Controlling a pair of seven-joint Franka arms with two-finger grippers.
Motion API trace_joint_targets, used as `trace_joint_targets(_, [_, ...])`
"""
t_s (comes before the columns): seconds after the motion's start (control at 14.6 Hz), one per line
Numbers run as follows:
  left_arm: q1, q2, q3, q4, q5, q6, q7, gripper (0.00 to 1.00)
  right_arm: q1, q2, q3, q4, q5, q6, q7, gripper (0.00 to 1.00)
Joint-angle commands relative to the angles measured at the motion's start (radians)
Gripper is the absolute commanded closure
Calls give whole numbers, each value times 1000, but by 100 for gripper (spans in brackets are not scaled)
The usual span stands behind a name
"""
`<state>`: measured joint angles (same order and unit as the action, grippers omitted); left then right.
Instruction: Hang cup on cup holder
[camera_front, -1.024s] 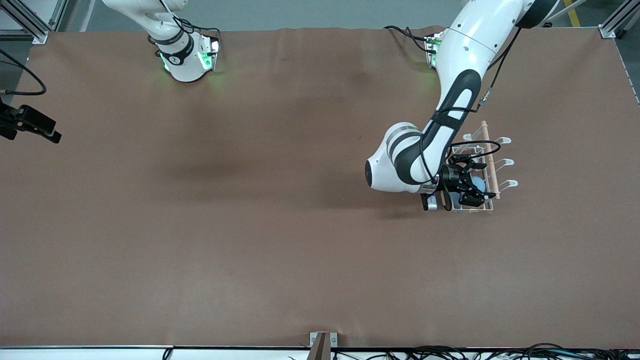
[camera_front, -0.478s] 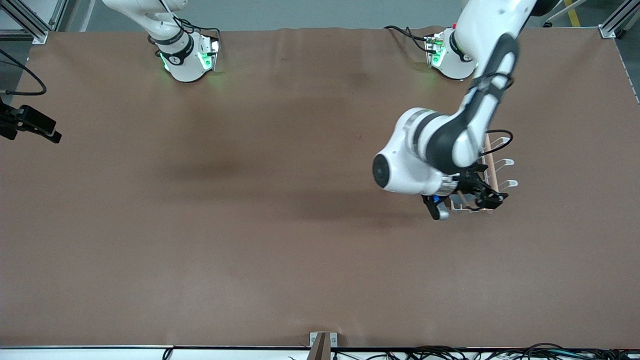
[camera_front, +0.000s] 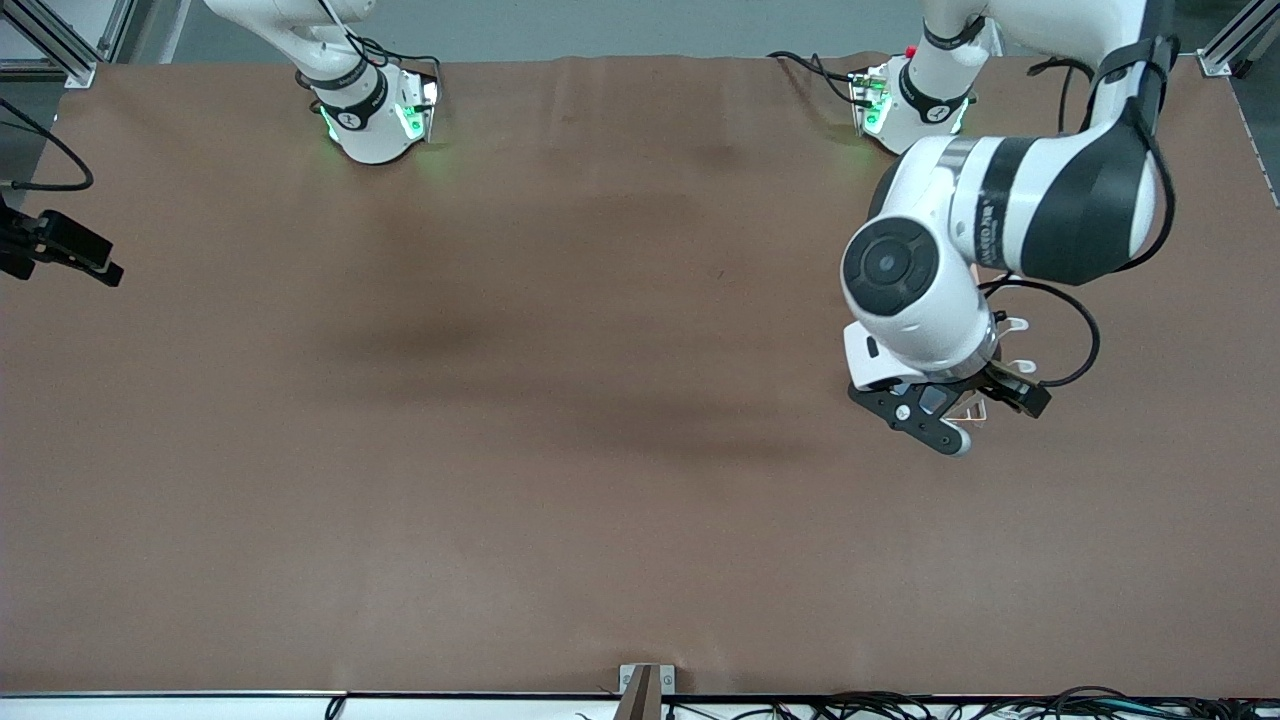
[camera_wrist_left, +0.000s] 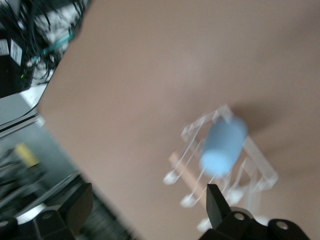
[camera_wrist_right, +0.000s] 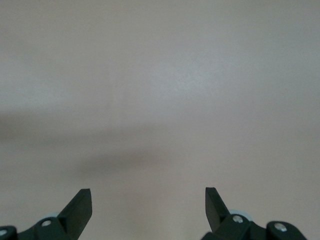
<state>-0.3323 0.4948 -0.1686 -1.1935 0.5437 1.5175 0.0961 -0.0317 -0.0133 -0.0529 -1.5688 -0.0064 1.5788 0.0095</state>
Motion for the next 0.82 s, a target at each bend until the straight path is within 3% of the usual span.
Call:
trace_joint_targets(0.0, [56,-73,-6,-5,-140,85,-81,0,10,-16,-5,-17,-9,10,10,0])
trace_joint_targets(0.34, [171,-169,-3,-11,-384,81,-179,0,12,-16,-5,-17,-9,10,10,0])
trace_joint_targets(0.75, [268,-281,-2,-44,-475,-75,-194,0,12,-16,-5,-17,-7,7,12,0])
